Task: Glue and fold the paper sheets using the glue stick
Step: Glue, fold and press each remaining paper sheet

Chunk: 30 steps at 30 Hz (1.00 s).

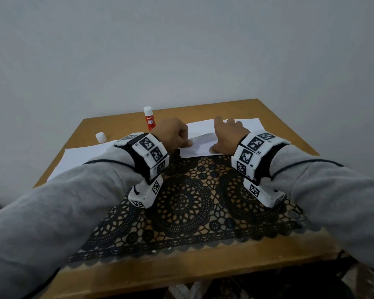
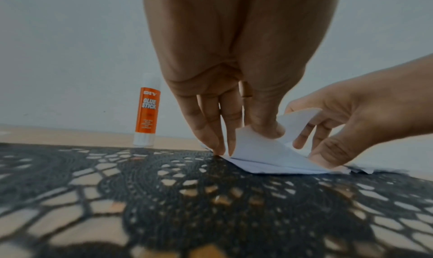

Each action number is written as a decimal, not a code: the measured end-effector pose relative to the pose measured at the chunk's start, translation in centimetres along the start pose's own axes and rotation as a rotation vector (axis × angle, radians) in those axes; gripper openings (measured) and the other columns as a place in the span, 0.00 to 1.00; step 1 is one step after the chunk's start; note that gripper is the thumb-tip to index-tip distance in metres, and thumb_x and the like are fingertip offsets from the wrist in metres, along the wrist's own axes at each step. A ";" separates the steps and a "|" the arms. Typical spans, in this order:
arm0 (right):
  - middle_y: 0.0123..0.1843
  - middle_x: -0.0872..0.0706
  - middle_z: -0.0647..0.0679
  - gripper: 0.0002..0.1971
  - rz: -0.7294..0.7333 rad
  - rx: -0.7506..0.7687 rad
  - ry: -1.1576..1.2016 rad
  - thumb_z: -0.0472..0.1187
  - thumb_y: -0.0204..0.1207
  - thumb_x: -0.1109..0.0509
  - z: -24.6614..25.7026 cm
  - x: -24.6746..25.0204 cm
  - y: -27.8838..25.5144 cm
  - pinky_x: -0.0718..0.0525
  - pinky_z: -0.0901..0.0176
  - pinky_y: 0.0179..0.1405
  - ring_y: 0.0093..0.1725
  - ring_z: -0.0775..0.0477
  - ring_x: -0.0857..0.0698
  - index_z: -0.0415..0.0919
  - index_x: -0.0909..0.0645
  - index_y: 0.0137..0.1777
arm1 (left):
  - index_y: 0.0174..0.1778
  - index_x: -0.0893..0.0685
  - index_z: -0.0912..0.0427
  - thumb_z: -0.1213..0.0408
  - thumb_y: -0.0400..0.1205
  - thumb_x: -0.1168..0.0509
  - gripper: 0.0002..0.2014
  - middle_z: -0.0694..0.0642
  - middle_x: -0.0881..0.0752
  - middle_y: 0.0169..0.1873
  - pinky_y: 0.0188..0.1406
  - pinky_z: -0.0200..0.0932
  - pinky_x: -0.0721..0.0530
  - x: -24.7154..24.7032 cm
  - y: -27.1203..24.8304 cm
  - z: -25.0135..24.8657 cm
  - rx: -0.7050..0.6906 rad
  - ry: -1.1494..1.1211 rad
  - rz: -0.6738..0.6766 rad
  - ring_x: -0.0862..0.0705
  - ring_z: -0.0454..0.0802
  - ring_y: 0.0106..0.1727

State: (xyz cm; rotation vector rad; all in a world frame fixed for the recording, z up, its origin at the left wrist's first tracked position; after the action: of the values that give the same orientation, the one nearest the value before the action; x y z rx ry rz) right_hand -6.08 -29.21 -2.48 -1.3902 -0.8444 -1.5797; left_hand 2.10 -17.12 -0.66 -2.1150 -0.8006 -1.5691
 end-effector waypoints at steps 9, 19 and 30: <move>0.68 0.27 0.35 0.36 0.031 -0.054 0.004 0.49 0.73 0.24 -0.1 0.1 0.0 0.23 0.43 0.58 0.69 0.33 0.28 0.38 0.37 0.75 | 0.32 0.25 0.52 0.64 0.79 0.31 0.12 0.50 0.11 0.43 0.42 0.42 0.22 1.7 -6.0 1.7 -0.208 0.236 -0.044 0.15 0.49 0.46; 0.66 0.23 0.36 0.34 0.023 -0.059 0.010 0.48 0.73 0.24 0.1 0.1 0.2 0.22 0.47 0.59 0.67 0.34 0.25 0.37 0.34 0.74 | 0.51 0.17 0.49 0.66 0.80 0.35 0.07 0.44 0.13 0.55 0.58 0.44 0.18 0.8 -15.3 1.9 -0.324 0.204 0.186 0.16 0.41 0.55; 0.61 0.21 0.40 0.32 0.037 -0.028 0.012 0.50 0.71 0.24 0.1 -0.2 0.5 0.19 0.43 0.59 0.61 0.36 0.22 0.39 0.33 0.69 | 0.31 0.21 0.43 0.80 0.75 0.36 0.22 0.44 0.21 0.58 0.51 0.27 0.28 2.5 -15.5 6.3 -0.127 0.153 0.086 0.24 0.44 0.60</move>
State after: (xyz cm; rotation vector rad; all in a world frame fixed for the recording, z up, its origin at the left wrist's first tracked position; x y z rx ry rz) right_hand -5.60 -29.33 -2.66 -1.4073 -0.7879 -1.5759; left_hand -2.78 -0.92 -0.56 -2.0555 -0.5652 -1.7519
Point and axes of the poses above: each hand's wrist, its own y-axis towards the middle knuckle, its own x-axis out of the back of the hand, z = x × y, the point moved 6 cm from there along y, towards the middle knuckle
